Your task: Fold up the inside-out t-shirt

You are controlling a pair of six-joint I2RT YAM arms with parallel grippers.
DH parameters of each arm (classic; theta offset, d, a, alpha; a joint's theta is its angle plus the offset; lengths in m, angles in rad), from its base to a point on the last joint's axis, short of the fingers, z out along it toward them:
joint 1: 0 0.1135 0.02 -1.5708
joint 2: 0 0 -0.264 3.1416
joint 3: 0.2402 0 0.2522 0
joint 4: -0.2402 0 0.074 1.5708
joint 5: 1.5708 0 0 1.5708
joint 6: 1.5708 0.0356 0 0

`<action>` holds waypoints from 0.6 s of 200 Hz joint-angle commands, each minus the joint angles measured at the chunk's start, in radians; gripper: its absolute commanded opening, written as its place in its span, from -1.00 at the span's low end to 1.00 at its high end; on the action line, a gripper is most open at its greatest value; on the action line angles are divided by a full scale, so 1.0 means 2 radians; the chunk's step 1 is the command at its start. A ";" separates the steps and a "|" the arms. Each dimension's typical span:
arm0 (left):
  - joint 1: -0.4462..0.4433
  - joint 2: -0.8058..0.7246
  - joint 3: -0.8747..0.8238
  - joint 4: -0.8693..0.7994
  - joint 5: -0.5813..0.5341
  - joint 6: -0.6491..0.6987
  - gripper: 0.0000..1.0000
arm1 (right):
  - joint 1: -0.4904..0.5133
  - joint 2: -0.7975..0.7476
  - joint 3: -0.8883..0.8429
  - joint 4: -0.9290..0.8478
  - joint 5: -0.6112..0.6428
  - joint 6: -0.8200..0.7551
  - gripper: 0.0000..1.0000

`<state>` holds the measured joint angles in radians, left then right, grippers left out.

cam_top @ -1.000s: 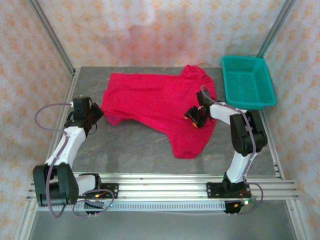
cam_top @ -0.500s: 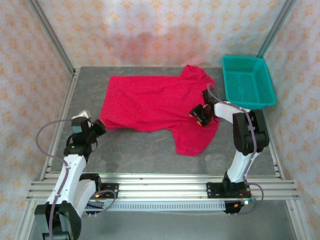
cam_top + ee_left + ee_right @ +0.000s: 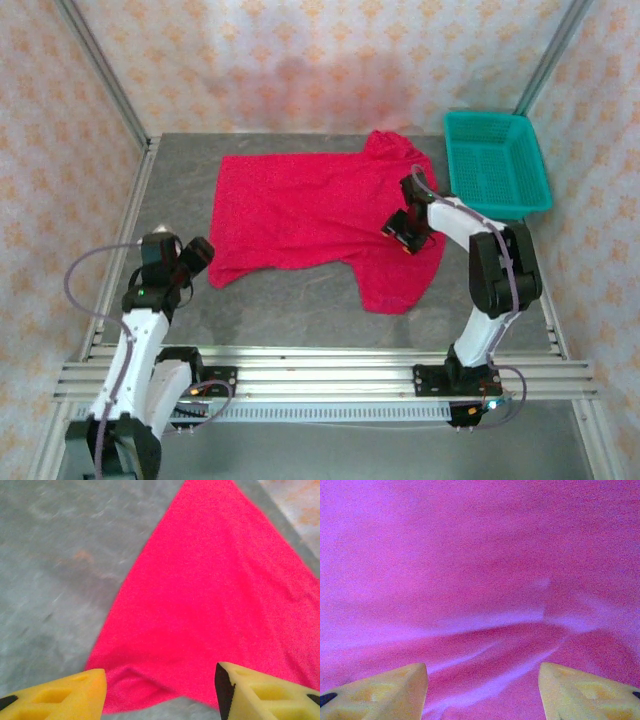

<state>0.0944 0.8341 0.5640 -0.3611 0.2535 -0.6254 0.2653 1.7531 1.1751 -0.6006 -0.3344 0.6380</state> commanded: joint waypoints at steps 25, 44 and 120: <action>-0.085 0.248 0.120 0.116 0.020 -0.032 -0.03 | 0.067 -0.046 -0.010 -0.038 0.003 -0.011 0.24; -0.084 0.350 0.181 0.127 0.031 -0.040 -0.08 | 0.083 -0.057 -0.039 -0.035 -0.001 -0.009 0.24; -0.003 0.607 0.380 0.057 0.060 -0.049 -0.10 | 0.104 -0.039 -0.124 -0.008 -0.008 -0.014 0.22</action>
<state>0.0036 1.9518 1.2320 -0.1539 0.3595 -0.7048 0.4706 1.6733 0.9775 -0.6159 -0.3588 0.6266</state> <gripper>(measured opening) 0.452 0.614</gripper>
